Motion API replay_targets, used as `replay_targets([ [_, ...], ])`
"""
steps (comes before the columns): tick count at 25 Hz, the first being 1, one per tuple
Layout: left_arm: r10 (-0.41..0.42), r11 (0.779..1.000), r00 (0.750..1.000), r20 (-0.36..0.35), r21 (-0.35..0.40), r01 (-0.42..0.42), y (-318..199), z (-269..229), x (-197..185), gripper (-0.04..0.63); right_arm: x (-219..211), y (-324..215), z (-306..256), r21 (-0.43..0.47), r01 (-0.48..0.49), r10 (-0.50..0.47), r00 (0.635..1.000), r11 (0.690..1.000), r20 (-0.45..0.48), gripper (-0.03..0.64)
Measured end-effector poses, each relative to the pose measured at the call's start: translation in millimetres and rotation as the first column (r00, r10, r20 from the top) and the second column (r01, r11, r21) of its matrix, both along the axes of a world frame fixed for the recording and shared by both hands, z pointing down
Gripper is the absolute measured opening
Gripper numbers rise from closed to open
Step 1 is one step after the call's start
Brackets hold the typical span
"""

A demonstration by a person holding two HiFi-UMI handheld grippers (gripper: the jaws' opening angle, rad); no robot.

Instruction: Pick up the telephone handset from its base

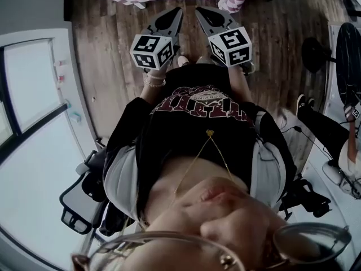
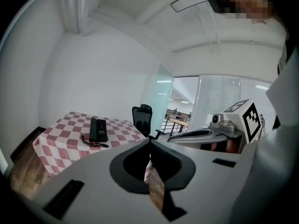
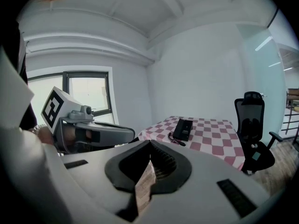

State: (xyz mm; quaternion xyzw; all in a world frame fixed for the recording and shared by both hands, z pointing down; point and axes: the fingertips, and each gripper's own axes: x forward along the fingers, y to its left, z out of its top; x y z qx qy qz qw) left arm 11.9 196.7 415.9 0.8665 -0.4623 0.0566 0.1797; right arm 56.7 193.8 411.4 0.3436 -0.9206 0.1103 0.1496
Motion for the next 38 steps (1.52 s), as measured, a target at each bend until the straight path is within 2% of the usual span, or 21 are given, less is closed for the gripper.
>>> replay_targets([
  [5, -0.003, 1.0, 1.0, -0.014, -0.012, 0.003, -2.7, 2.1, -4.9, 0.011, -0.3, -2.9, 2.0, -0.012, -0.017, 0.017, 1.0, 1.0, 0.004, 0.018],
  [13, -0.026, 0.999, 1.0, -0.017, -0.028, 0.025, -18.2, 4.4, -8.1, 0.011, -4.8, -19.1, 3.2, -0.024, 0.012, -0.011, 1.0, 1.0, 0.006, 0.018],
  [29, -0.072, 0.997, 0.997, -0.012, -0.019, 0.072, -101.1, -6.9, -2.7, 0.011, -4.1, -107.4, -5.4, -0.022, 0.078, -0.078, 0.997, 0.997, 0.012, 0.018],
  [38, -0.133, 0.991, 0.991, 0.009, -0.025, 0.133, -140.5, -13.1, 5.1, 0.011, -0.6, -150.4, -10.8, -0.026, 0.156, -0.156, 0.988, 0.987, 0.017, 0.018],
])
